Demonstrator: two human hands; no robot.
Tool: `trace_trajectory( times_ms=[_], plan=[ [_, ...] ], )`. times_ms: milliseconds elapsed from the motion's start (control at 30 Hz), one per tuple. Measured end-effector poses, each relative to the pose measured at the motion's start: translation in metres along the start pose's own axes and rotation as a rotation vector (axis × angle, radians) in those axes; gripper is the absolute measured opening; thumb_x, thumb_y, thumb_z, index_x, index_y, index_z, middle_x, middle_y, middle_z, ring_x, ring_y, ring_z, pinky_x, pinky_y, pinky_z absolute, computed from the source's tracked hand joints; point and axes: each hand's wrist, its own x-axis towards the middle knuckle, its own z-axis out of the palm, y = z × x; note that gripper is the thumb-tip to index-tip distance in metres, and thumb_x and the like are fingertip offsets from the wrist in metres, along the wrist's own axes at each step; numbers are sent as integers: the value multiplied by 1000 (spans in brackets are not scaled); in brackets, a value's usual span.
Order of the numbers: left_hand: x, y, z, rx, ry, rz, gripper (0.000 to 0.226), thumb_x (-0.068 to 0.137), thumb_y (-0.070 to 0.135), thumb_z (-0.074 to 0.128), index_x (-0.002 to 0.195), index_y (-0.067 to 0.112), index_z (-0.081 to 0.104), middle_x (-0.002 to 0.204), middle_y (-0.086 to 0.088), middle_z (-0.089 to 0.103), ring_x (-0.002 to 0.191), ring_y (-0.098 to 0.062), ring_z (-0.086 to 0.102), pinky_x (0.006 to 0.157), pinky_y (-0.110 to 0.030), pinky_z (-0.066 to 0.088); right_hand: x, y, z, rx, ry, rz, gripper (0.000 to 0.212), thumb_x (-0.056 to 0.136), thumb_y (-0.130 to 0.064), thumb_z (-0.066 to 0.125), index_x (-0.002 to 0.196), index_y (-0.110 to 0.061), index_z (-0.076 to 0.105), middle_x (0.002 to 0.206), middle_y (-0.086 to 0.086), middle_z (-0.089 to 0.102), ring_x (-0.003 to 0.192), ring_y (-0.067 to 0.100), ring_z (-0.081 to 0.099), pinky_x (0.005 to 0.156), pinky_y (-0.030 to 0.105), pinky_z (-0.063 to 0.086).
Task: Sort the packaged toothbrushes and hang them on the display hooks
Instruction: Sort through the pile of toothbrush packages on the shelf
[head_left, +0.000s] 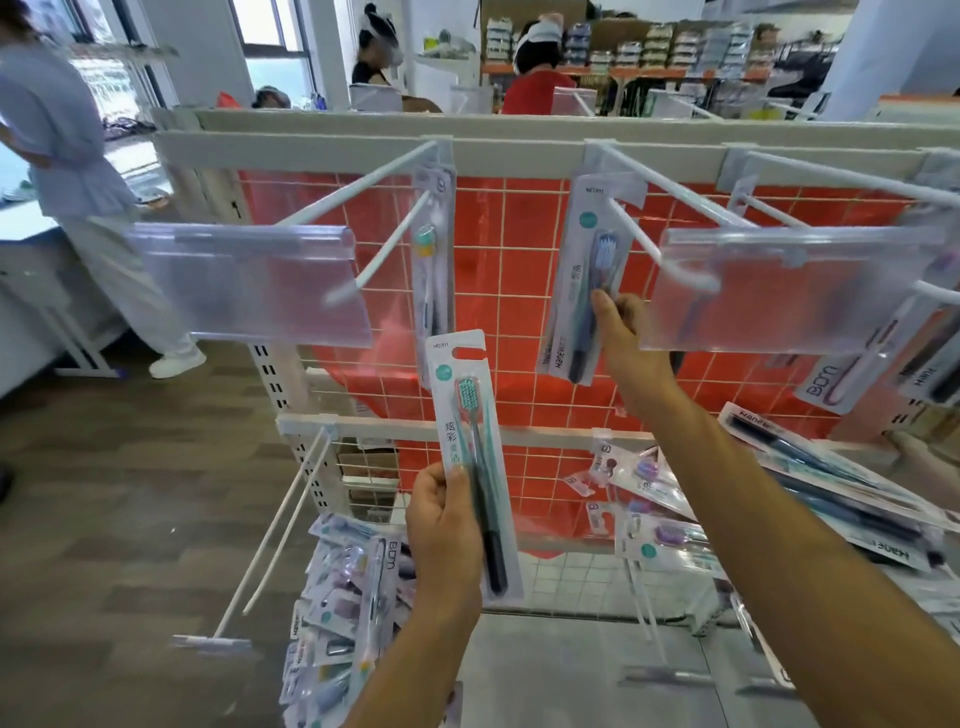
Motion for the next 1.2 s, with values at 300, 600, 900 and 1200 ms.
trace_trajectory(
  times_ms=[300, 600, 900, 1200],
  plan=[
    [-5, 5, -19, -15, -18, -12, 15, 98, 26, 49, 97, 14, 57, 88, -4, 66, 75, -11, 60, 58, -21, 49, -51, 52, 18, -112, -31, 322, 28, 98, -32, 47, 107, -6, 53, 107, 16, 59, 100, 29, 57, 85, 40, 45],
    [-11, -7, -43, 22, -59, -29, 17, 99, 26, 48, 92, 14, 58, 84, -2, 67, 72, -9, 62, 55, -19, 49, -134, 59, 48, 57, -209, 255, 15, 96, -28, 50, 86, -21, 60, 91, 4, 67, 87, 22, 64, 79, 34, 55],
    [-29, -29, -51, 112, -220, 5, 14, 98, 29, 49, 102, 21, 60, 93, 0, 67, 83, -10, 65, 62, -19, 54, -187, 57, 55, 224, -409, 231, 14, 96, -21, 53, 105, -26, 63, 100, -10, 68, 95, 4, 65, 78, 18, 54],
    [-49, -64, -41, 298, -412, -1, 13, 95, 17, 57, 98, 29, 63, 91, 9, 73, 84, -4, 69, 67, -15, 51, -208, 87, 5, 49, -416, 198, 18, 90, -17, 61, 100, -31, 67, 98, -7, 70, 93, 10, 66, 87, 34, 55]
  ],
)
